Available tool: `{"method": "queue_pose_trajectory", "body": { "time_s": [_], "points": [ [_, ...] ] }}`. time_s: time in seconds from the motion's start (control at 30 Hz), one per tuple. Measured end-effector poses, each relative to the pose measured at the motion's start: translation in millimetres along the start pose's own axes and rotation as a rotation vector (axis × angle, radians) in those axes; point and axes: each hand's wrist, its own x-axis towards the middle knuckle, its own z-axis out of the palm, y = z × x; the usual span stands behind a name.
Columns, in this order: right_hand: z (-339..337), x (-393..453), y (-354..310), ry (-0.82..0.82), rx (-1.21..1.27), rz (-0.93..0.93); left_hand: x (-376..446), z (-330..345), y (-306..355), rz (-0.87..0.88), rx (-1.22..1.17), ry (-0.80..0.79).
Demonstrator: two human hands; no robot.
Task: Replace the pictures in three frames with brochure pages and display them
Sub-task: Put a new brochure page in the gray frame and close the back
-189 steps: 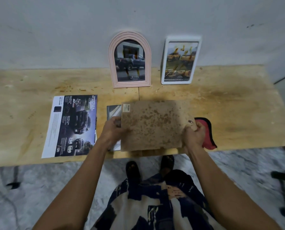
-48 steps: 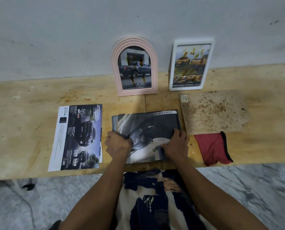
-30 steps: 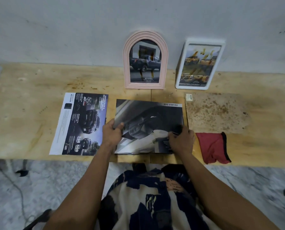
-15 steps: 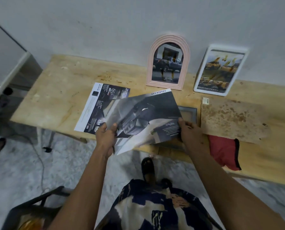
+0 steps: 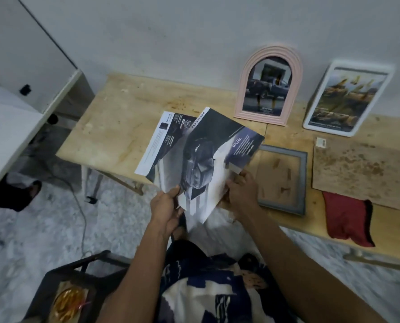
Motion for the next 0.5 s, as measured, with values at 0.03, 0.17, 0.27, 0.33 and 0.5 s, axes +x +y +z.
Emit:
{"method": "queue_pose_trajectory", "body": {
  "time_s": [0.03, 0.17, 0.27, 0.33, 0.5],
  "points": [
    [5.2, 4.1, -3.8, 0.008, -0.057, -0.020, 6.8, -3.3, 8.3, -0.004, -0.009, 0.009],
    [41.1, 26.3, -10.3, -0.014, -0.240, -0.091, 55.9, -34.3, 62.0, 0.051, 0.051, 0.029],
    [93.2, 38.2, -16.5, -0.035, -0.308, -0.104, 105.2, -66.6, 120.6, 0.148, 0.237, 0.016],
    [136.9, 46.0, -19.0, -0.059, -0.330, -0.118, 135.0, -83.2, 161.7, 0.180, 0.401, -0.057],
    [244.7, 51.5, -8.3, 0.006, -0.384, -0.135, 197.5, -120.4, 236.4, 0.290, 0.749, -0.002]
  ]
}}
